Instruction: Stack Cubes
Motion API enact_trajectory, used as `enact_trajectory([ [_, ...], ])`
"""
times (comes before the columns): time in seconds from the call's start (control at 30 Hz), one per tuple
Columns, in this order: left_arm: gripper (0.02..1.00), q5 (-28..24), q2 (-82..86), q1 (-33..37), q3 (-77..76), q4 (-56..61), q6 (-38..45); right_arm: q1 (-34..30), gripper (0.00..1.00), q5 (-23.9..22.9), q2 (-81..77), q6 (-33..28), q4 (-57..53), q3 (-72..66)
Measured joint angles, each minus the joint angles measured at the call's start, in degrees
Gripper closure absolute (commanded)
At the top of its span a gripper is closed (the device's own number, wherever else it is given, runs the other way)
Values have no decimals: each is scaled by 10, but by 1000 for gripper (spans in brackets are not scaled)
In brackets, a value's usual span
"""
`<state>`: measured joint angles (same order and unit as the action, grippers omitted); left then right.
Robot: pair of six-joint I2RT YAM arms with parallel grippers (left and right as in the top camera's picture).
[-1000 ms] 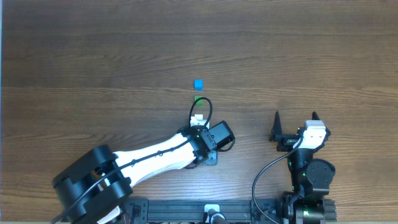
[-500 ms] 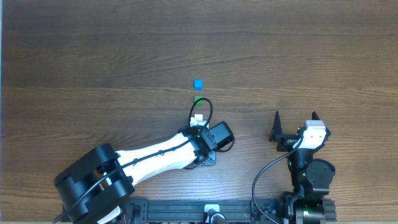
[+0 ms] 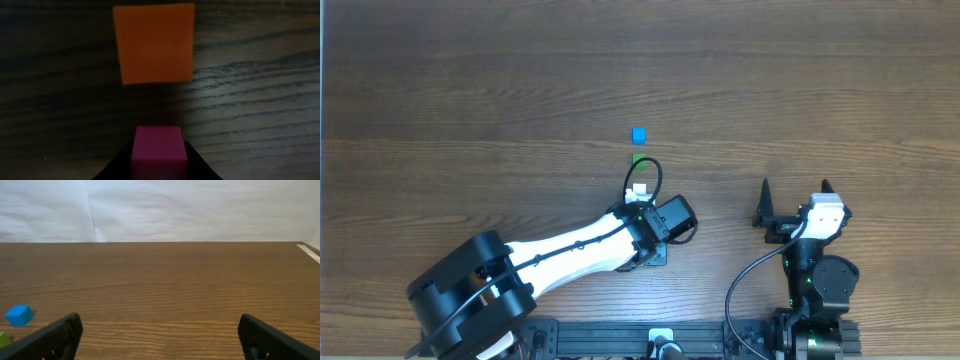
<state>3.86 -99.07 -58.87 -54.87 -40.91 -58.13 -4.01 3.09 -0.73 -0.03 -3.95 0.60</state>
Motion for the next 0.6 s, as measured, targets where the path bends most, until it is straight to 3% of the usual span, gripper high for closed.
enact_trajectory([
  [0.27, 893, 35, -1, 13, -140, -128, 1, 0, 7, 0, 0, 0, 0, 0],
  [0.6, 912, 46, -5, 113, -214, -140, 37, 0, 9, 0, 0, 0, 0, 0],
])
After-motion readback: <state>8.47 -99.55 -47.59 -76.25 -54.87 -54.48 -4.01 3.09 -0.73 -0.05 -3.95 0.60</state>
